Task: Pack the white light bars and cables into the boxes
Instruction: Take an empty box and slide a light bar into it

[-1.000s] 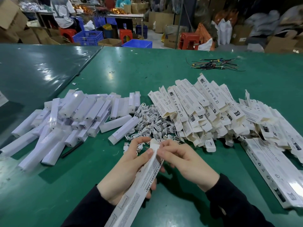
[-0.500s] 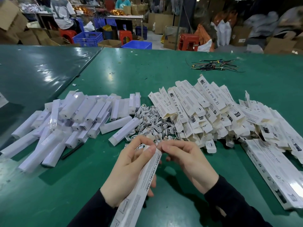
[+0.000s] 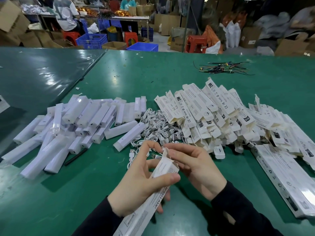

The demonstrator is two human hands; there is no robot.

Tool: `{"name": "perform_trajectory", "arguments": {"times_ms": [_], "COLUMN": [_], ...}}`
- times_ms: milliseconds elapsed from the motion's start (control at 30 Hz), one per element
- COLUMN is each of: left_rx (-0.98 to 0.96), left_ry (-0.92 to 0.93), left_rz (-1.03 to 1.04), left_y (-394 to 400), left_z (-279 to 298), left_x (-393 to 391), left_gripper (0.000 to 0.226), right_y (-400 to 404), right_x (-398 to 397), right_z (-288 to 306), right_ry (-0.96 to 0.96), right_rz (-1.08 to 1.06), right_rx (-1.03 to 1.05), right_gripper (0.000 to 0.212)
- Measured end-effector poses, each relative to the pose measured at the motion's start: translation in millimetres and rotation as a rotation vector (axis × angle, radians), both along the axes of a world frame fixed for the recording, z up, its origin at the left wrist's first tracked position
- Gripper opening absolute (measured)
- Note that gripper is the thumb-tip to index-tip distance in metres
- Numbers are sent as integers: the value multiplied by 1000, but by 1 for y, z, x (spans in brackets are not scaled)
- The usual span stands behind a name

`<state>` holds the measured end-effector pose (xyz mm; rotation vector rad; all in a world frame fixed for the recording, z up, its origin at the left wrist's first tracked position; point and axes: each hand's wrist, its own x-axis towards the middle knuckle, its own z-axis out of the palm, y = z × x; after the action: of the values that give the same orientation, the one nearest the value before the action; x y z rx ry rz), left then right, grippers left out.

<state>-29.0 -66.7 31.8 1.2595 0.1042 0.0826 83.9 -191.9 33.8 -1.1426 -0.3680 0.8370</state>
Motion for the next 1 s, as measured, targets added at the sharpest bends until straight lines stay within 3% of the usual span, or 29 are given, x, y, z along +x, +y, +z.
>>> {"name": "perform_trajectory", "arguments": {"times_ms": [100, 333, 500, 867, 1000], "left_rx": [37, 56, 50, 88, 87], "left_ry": [-7, 1, -3, -25, -37], "left_rz": [77, 105, 57, 19, 51], "left_y": [-2, 4, 2, 1, 1], "left_z": [0, 2, 0, -6, -10], "left_x": [1, 1, 1, 3, 3], "left_gripper": [43, 12, 20, 11, 15], "right_y": [0, -1, 2, 2, 3], "right_x": [1, 5, 5, 0, -4], "right_z": [-1, -4, -9, -5, -6], "right_ry": [57, 86, 14, -171, -240], "right_rz": [-9, 57, 25, 21, -34], "right_rx": [36, 65, 9, 10, 7], "right_gripper": [27, 34, 30, 25, 38]}}
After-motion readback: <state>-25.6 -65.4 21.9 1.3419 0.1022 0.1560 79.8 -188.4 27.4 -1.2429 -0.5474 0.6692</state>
